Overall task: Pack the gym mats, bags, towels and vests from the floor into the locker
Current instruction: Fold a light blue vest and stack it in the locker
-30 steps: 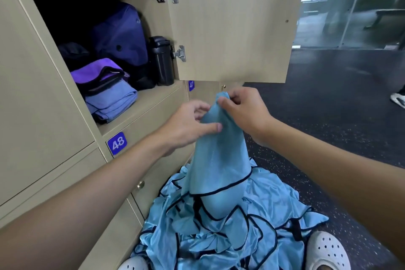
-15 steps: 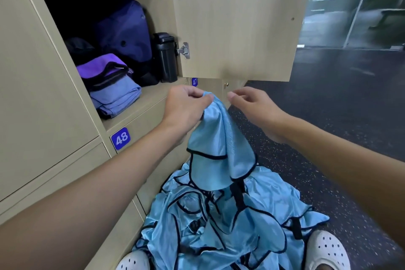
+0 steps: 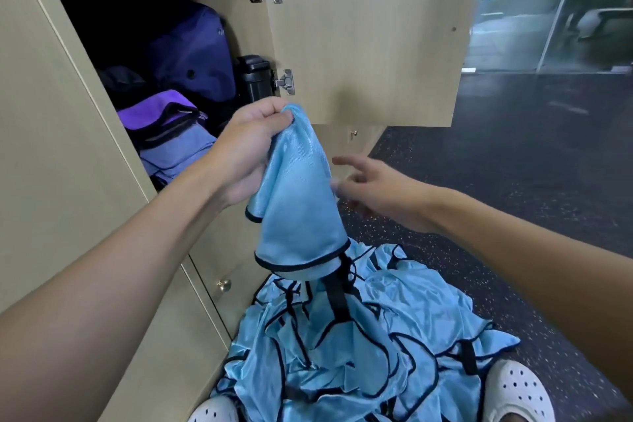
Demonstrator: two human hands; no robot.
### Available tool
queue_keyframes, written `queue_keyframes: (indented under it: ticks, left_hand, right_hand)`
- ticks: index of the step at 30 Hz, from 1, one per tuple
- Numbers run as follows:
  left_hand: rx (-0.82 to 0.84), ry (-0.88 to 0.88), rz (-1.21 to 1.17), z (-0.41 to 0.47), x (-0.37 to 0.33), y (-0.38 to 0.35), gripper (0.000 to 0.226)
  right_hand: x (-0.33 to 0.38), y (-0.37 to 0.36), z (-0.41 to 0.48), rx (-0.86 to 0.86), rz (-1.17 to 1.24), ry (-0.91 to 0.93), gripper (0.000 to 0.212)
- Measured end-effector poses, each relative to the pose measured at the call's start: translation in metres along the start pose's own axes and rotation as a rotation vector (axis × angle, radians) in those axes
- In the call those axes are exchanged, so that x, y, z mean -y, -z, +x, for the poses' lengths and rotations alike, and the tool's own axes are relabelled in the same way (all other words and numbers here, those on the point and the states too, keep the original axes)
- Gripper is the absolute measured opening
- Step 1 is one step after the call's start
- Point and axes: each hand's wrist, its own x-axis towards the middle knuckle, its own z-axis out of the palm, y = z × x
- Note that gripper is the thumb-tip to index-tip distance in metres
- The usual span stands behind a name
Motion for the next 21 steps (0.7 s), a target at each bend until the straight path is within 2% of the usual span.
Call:
queue_keyframes:
  ticks: [2, 5, 8, 11, 12, 13, 15, 16, 19, 21]
  left_hand:
    - [0.061, 0.021, 0.023, -0.001, -0.001, 0.003, 0.024]
    - [0.060, 0.037, 0.131, 0.001, 0.002, 0.011, 0.023]
    - [-0.014, -0.049, 0.505, 0.004, 0.011, 0.020, 0.025]
    - [0.066, -0.042, 0.758, 0.003, 0.024, 0.022, 0.022]
    - [0.129, 0.013, 0.753, 0.000, 0.025, 0.021, 0.013]
    - [0.198, 0.070, 0.730, -0.003, 0.025, 0.019, 0.014]
    - [0.318, 0.099, 0.684, -0.005, 0.025, 0.016, 0.037]
    - [0.365, 0.085, 0.684, -0.006, 0.025, 0.015, 0.038]
    - [0.425, 0.017, 0.720, -0.006, 0.031, 0.012, 0.018]
    - [0.375, -0.075, 0.754, -0.003, 0.036, 0.015, 0.009]
  right_hand:
    - [-0.007, -0.005, 0.000, 0.069, -0.206, 0.019, 0.030]
    - [-0.008, -0.007, 0.000, -0.020, -0.257, 0.029, 0.021]
    - [-0.001, -0.007, -0.004, -0.111, -0.262, 0.061, 0.022]
    - [0.002, -0.007, -0.005, -0.117, -0.220, 0.091, 0.017]
    - [0.002, -0.008, -0.005, -0.119, -0.204, 0.104, 0.017]
    - [0.004, -0.010, -0.006, -0.127, -0.194, 0.113, 0.017]
    - [0.007, -0.012, -0.006, -0.143, -0.180, 0.157, 0.015]
    - [0.009, -0.012, -0.006, -0.157, -0.180, 0.183, 0.014]
    - [0.011, -0.012, -0.007, -0.195, -0.174, 0.209, 0.011]
    - [0.012, -0.013, -0.007, -0.187, -0.136, 0.212, 0.012]
